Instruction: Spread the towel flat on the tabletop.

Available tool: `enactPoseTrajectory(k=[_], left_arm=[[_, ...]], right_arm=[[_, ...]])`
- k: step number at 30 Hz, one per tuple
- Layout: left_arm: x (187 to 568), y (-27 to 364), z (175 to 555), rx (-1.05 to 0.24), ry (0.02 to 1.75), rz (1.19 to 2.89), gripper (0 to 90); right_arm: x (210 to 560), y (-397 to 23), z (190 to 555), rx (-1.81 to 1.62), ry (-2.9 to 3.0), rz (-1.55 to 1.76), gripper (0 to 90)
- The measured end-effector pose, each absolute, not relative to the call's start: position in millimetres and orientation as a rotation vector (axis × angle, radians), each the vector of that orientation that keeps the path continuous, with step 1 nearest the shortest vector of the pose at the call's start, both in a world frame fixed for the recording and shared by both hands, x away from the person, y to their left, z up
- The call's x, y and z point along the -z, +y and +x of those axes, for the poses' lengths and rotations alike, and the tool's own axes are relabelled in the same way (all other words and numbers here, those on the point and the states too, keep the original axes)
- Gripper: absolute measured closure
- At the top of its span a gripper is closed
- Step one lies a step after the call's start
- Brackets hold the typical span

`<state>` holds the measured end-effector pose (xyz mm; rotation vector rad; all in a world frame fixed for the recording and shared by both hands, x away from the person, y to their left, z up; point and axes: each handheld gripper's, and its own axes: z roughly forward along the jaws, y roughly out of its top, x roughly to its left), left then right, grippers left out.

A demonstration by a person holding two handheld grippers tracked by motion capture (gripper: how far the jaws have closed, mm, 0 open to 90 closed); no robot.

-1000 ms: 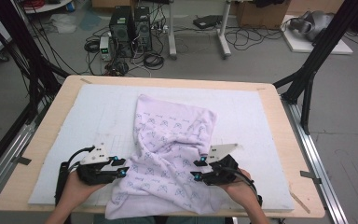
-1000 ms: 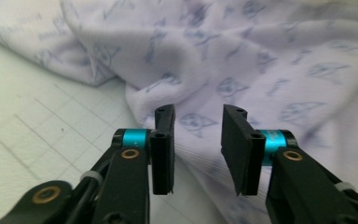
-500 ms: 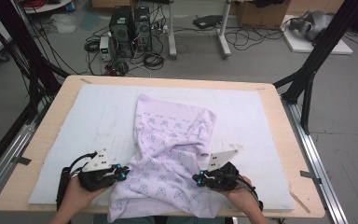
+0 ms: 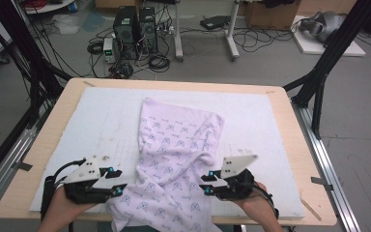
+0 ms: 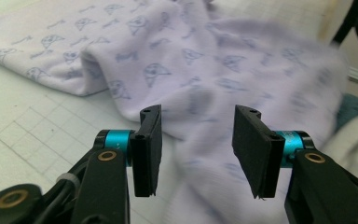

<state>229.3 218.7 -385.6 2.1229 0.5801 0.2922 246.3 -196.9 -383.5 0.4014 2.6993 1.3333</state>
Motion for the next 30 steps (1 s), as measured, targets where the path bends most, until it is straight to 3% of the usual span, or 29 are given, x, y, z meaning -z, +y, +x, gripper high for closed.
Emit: enactPoseTrajectory(k=[5, 7, 8, 9, 10, 11, 12, 13, 21, 22, 24, 30], left_arm=[[426, 198, 271, -0.208, 0.657, 2.169, 58.8], [435, 187, 275, -0.188, 0.645, 2.213, 58.7], [435, 187, 275, -0.188, 0.645, 2.213, 60.2], [440, 182, 276, -0.157, 0.639, 2.216, 65.8], [441, 180, 276, -0.145, 0.629, 2.205, 65.8], [441, 178, 274, -0.138, 0.612, 2.193, 73.5], [440, 176, 272, -0.154, 0.598, 2.201, 85.4], [438, 177, 269, -0.170, 0.597, 2.198, 86.9], [412, 198, 241, -0.171, 0.567, 2.106, 87.4], [412, 198, 241, -0.171, 0.567, 2.106, 86.2], [407, 202, 236, -0.193, 0.569, 2.094, 75.3], [412, 207, 252, -0.244, 0.640, 2.086, 71.6]], right_arm=[[425, -170, 279, -1.128, 2.790, 0.460, 62.4], [437, -165, 282, -1.066, 2.818, 0.468, 65.9], [439, -166, 281, -1.107, 2.800, 0.468, 73.2], [440, -168, 282, -1.131, 2.794, 0.478, 77.9], [440, -168, 282, -1.131, 2.794, 0.478, 77.9], [440, -169, 282, -1.135, 2.795, 0.483, 85.8], [440, -171, 281, -1.139, 2.798, 0.464, 87.7], [440, -171, 280, -1.136, 2.800, 0.456, 88.1], [419, -208, 260, -1.167, 2.763, 0.457, 88.5], [419, -208, 260, -1.167, 2.763, 0.457, 88.5], [411, -227, 255, -1.167, 2.734, 0.498, 88.5], [408, -240, 257, -1.159, 2.733, 0.550, 84.7]])
